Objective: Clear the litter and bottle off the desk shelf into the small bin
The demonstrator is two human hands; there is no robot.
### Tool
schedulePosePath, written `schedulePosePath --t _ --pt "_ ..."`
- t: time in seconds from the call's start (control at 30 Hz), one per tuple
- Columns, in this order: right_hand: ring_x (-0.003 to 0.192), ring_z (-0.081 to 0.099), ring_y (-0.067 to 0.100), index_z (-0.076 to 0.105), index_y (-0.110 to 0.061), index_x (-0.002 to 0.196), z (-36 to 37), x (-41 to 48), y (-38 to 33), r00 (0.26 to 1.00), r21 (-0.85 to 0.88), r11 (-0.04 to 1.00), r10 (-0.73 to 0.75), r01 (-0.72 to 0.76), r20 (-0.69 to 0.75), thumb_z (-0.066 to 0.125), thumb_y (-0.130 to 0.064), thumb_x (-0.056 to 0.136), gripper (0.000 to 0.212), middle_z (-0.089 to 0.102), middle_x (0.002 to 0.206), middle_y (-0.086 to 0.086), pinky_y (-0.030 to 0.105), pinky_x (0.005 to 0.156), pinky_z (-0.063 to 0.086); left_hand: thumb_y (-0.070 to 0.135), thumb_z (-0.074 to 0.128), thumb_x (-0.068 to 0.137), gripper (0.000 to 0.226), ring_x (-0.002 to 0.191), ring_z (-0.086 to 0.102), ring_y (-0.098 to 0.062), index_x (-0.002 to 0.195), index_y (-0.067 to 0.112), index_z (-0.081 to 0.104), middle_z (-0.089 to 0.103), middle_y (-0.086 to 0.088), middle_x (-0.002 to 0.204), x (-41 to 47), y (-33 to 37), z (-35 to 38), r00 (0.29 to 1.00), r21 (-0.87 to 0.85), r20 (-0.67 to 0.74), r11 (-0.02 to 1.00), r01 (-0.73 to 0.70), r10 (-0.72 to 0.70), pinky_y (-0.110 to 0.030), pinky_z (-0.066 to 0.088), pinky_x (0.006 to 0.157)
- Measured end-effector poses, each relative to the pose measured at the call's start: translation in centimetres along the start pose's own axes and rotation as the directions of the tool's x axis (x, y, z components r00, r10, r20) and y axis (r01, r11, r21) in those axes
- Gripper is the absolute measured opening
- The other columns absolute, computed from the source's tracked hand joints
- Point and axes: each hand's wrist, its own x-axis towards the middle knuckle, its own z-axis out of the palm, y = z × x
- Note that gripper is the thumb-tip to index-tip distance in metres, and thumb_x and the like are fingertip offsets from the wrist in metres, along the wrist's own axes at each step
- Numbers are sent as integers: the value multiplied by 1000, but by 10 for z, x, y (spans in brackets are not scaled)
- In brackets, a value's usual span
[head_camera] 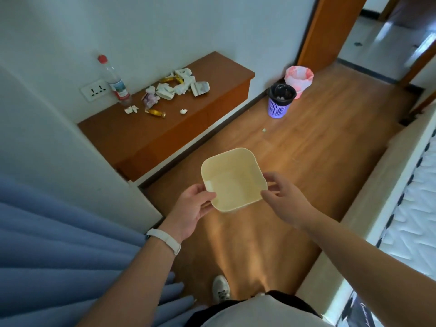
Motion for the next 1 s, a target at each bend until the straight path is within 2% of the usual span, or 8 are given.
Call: schedulePosePath --t 0.13,0.23,0.5,0.6,0.67,0.8,0.9,1.0 --pt "94 61 -6 56 -36 120 -4 20 -7 1000 18 1000 -8 8 -19 58 -18 92 34 62 113 -23 15 81 49 11 61 100 24 121 66 -29 124 10 64 72 -11 125 18 12 2 1000 -26 6 1000 9 -9 -47 52 109" --pt "85 58 -14 54 -37 115 -10 36 -7 999 37 999 -25 26 -26 57 -11 91 35 60 111 -22 4 71 44 10 61 100 22 119 69 -29 122 11 66 75 -9 122 32 21 9 1000 -11 -9 1000 16 -16 -46 54 107" --pt "96 62 0 54 -51 103 -44 116 5 998 49 998 -49 47 39 58 -19 90 35 63 113 -22 27 86 50 11 64 98 24 117 71 -29 123 9 66 77 -11 120 92 58 35 997 31 -73 999 9 -7 -49 52 109" --pt "94 62 -1 55 -56 105 -73 158 11 998 66 997 -38 35 43 56 -35 82 31 64 110 -25 33 85 52 6 62 98 28 116 71 -30 126 6 64 75 -13 122 123 81 63 995 24 -101 1000 6 -4 -50 52 109" --pt "94 62 1 54 -55 107 -95 185 15 998 100 994 -42 38 44 57 -31 85 33 64 110 -22 31 83 51 5 62 97 31 113 72 -28 128 6 64 76 -13 122 147 98 85 994 45 -110 999 2 3 -48 55 105" --pt "91 63 4 58 -39 114 -140 230 18 997 198 979 -60 50 46 57 -13 90 35 65 111 -15 14 70 44 4 63 96 25 100 77 -22 121 5 66 80 -9 113 190 128 125 992 59 -121 998 -30 38 -42 58 99" --pt "93 63 4 59 -38 114 -166 260 16 994 204 976 -87 72 63 57 -14 91 33 64 111 -18 14 71 44 2 61 97 25 104 76 -25 122 1 65 82 -6 105 209 141 146 990 30 -129 998 -47 51 -45 55 103" --pt "89 61 -1 59 -31 117 -181 287 10 987 183 979 -115 95 108 58 -14 93 30 63 111 -15 6 66 43 2 60 97 31 110 72 -28 127 1 63 80 -10 114 222 152 151 989 -18 -138 998 -54 51 -48 52 107"
